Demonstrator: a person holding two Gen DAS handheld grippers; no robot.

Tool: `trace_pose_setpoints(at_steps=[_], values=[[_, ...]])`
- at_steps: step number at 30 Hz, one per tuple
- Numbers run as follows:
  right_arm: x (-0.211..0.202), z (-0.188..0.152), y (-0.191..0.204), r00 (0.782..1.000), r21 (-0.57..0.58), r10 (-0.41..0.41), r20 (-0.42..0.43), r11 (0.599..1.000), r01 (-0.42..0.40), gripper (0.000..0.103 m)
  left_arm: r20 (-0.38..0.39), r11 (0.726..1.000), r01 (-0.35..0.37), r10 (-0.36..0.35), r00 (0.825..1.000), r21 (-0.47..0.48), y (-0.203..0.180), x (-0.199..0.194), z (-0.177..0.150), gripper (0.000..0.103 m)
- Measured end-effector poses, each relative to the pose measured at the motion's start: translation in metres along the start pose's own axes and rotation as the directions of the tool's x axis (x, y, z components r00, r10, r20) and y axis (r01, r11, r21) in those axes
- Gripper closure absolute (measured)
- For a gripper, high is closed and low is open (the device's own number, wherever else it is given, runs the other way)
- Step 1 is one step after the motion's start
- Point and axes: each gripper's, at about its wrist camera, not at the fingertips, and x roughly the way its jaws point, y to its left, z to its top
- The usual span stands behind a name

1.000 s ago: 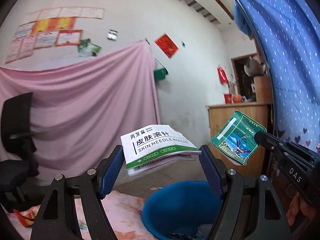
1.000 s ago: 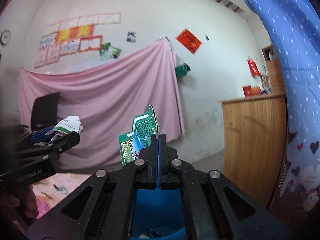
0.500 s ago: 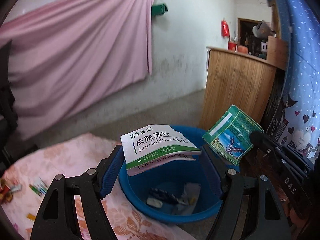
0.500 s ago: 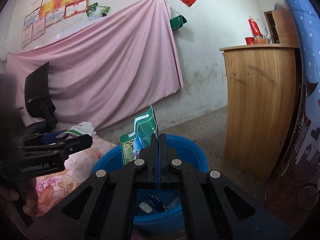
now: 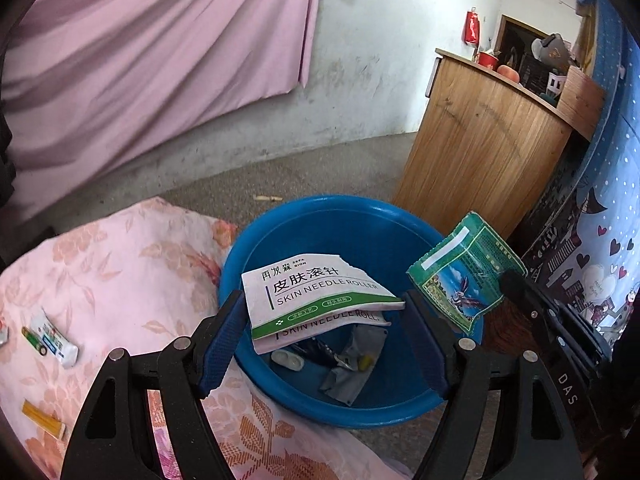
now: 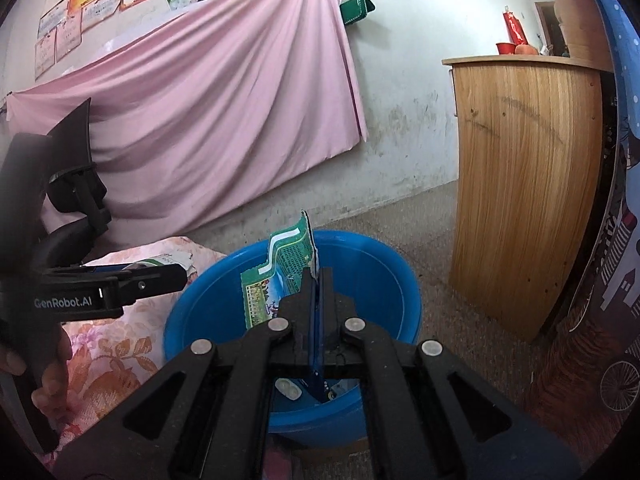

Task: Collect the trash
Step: 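Open both tools over the bucket, dropping packet and sachet inside, then move both tools back over the bed toward the red cup and tube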

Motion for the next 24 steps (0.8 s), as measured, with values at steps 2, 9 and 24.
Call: trace_pose_setpoints(at_steps=[2, 9, 24], values=[[0.003, -0.001, -0.002, 1.0, 0.001, -0.005, -0.016, 1.0, 0.005, 0.072, -0.011, 1.0, 0.001, -0.001, 1.0, -0.014, 0.003, 0.001, 0.0, 0.03], [0.004, -0.001, -0.007, 1.0, 0.014, -0.008, -0.028, 1.0, 0.009, 0.063, -0.042, 0.998, 0.0, -0.002, 0.999, -0.059, 0.012, 0.004, -0.002, 0.029], [-0.002, 0.003, -0.015, 1.0, 0.039, -0.025, 0.003, 0.999, 0.025, 0.027, 0.014, 0.997, -0.012, 0.013, 1.0, -0.08, 0.019, -0.01, -0.007, 0.023]])
